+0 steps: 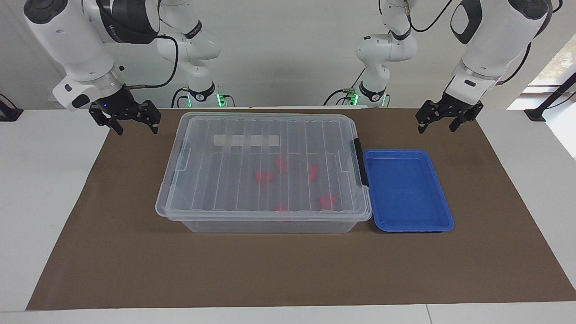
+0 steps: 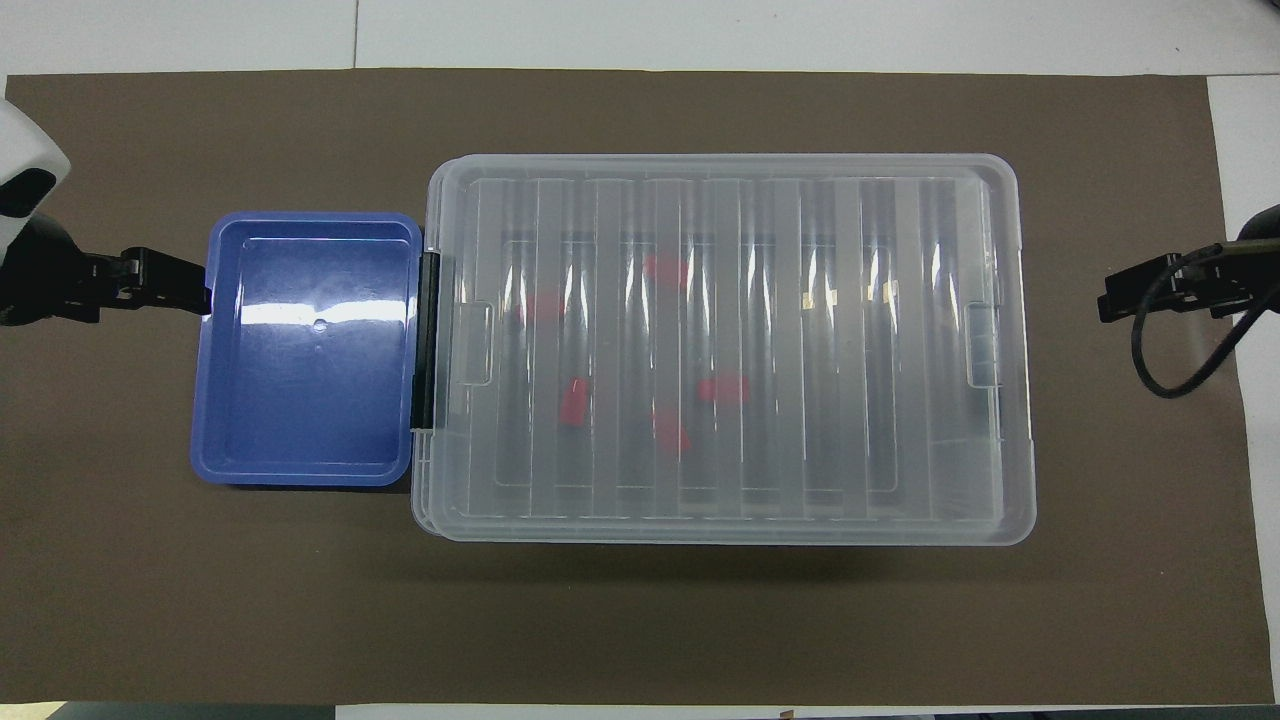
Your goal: Place red block in blue tray from box
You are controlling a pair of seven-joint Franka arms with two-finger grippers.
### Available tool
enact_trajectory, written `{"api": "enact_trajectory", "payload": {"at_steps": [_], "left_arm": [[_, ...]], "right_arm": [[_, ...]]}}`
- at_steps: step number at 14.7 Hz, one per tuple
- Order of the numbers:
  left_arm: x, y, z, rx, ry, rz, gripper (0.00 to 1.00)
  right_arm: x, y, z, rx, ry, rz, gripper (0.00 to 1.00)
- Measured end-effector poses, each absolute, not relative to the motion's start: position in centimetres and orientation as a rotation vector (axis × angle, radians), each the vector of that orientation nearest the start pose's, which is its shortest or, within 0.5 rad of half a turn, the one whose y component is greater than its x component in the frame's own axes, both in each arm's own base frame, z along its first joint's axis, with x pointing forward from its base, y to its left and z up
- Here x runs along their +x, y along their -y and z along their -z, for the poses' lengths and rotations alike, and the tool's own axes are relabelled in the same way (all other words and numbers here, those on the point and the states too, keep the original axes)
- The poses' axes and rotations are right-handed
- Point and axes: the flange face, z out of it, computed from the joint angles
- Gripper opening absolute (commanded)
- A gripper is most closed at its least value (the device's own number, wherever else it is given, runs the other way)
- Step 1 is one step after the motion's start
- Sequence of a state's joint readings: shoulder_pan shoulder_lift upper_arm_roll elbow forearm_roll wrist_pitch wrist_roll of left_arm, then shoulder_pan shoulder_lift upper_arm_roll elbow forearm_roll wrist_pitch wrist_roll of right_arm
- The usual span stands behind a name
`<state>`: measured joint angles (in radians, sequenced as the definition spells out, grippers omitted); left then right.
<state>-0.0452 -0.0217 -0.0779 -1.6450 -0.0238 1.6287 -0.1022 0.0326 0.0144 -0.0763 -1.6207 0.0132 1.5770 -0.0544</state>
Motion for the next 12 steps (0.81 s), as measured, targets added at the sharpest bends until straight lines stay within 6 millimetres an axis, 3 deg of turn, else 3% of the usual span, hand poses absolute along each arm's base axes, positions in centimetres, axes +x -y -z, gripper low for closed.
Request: {"api": "enact_trajectory", "payload": {"at_steps": [7,10,12], "left_arm": [[54.7,7.1,-60.6,-3.164,-0.031,0.004,1.0],[54.7,7.1,-60.6,-3.164,-0.031,0.004,1.0],[54.7,7.1,-60.6,-3.164,-0.031,0.004,1.0]], "right_arm": [[55.7,2.4,-59.3,-3.125,0.013,-0.09,1.0],[55.6,3.5,-59.3,-3.125,-0.018,-0.09,1.0],[55.7,3.7,-59.4,-3.124,-0.025,-0.076,0.88]]}}
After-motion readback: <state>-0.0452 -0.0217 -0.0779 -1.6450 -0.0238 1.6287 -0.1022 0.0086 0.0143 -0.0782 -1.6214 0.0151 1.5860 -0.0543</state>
